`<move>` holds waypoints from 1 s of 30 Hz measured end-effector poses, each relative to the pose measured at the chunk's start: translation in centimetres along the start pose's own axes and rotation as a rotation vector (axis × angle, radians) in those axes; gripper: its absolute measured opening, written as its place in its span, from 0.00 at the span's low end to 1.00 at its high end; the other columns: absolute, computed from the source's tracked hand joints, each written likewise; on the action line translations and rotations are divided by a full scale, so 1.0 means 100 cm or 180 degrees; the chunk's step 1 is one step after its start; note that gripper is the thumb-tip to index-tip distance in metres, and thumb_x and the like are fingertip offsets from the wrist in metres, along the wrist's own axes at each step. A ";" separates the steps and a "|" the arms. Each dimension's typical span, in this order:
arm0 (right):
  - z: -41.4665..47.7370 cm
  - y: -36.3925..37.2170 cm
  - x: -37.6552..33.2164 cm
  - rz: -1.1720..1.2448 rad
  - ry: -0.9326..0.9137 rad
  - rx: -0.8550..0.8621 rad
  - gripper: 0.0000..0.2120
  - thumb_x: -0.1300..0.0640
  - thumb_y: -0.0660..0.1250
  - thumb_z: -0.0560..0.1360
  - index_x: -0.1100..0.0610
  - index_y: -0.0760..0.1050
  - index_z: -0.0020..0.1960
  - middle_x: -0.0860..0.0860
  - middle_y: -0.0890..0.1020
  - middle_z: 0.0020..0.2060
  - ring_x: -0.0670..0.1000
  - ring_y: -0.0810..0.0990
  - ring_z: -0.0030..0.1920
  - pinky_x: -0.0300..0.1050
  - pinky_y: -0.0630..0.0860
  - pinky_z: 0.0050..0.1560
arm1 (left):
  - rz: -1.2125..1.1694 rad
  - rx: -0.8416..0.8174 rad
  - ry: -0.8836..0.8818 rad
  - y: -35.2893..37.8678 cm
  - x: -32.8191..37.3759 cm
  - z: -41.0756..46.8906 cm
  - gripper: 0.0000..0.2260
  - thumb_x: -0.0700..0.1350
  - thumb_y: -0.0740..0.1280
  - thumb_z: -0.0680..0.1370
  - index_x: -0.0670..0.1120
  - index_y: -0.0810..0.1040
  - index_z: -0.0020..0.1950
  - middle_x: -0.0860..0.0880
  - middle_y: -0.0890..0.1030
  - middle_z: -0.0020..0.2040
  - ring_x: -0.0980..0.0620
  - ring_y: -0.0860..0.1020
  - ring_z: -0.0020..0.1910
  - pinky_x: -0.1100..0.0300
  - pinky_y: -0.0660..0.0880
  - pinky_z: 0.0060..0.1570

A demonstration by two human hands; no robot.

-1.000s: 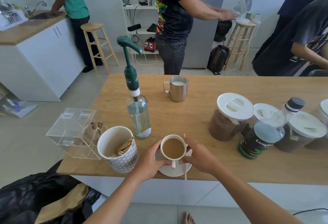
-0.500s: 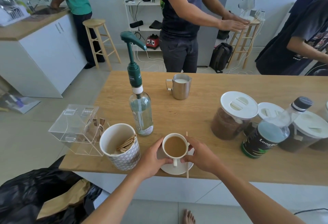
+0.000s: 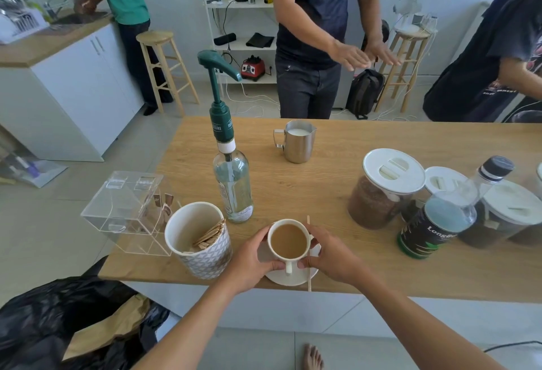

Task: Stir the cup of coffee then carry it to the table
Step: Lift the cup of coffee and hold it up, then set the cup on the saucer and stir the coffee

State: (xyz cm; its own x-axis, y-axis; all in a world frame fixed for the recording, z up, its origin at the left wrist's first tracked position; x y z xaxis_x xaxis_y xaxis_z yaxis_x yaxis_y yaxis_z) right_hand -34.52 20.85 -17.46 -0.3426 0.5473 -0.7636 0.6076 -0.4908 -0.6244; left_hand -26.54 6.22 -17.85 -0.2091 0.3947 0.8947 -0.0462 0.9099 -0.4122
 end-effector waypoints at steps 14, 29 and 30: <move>-0.003 0.001 0.007 -0.0052 0.0132 -0.0049 0.40 0.51 0.78 0.68 0.45 0.61 0.74 0.42 0.74 0.61 0.42 0.75 0.54 0.40 0.74 0.52 | 0.0127 -0.0067 -0.0139 -0.003 -0.010 -0.004 0.36 0.47 0.76 0.71 0.62 0.62 0.74 0.64 0.71 0.69 0.66 0.66 0.69 0.66 0.66 0.67; 0.005 -0.031 0.065 0.0255 0.1133 0.0776 0.16 0.47 0.63 0.78 0.52 0.75 0.63 0.44 0.78 0.49 0.42 0.76 0.47 0.37 0.70 0.42 | 0.0770 0.0899 0.0098 -0.015 -0.023 0.011 0.19 0.47 0.54 0.85 0.49 0.63 0.77 0.52 0.65 0.76 0.55 0.61 0.75 0.62 0.56 0.71; 0.007 -0.031 0.067 0.0273 0.1180 0.0788 0.16 0.47 0.63 0.78 0.53 0.76 0.62 0.44 0.78 0.48 0.44 0.77 0.48 0.39 0.70 0.45 | 0.0827 0.0925 0.0155 -0.014 -0.024 0.012 0.19 0.47 0.54 0.85 0.48 0.64 0.76 0.51 0.66 0.76 0.54 0.61 0.75 0.62 0.56 0.72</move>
State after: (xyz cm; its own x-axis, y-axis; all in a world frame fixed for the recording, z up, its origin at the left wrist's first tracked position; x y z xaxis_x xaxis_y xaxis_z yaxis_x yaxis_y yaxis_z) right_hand -39.20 25.58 -20.77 0.0087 0.6813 -0.7320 0.4176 -0.6676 -0.6164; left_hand -27.13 3.85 -19.63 -0.2041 0.6192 0.7583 -0.2739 0.7075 -0.6514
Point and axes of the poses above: each hand's wrist, its own z-axis towards the middle knuckle, its own y-axis out of the palm, x = y × z, the point moved 10 cm from there along z, towards the middle knuckle
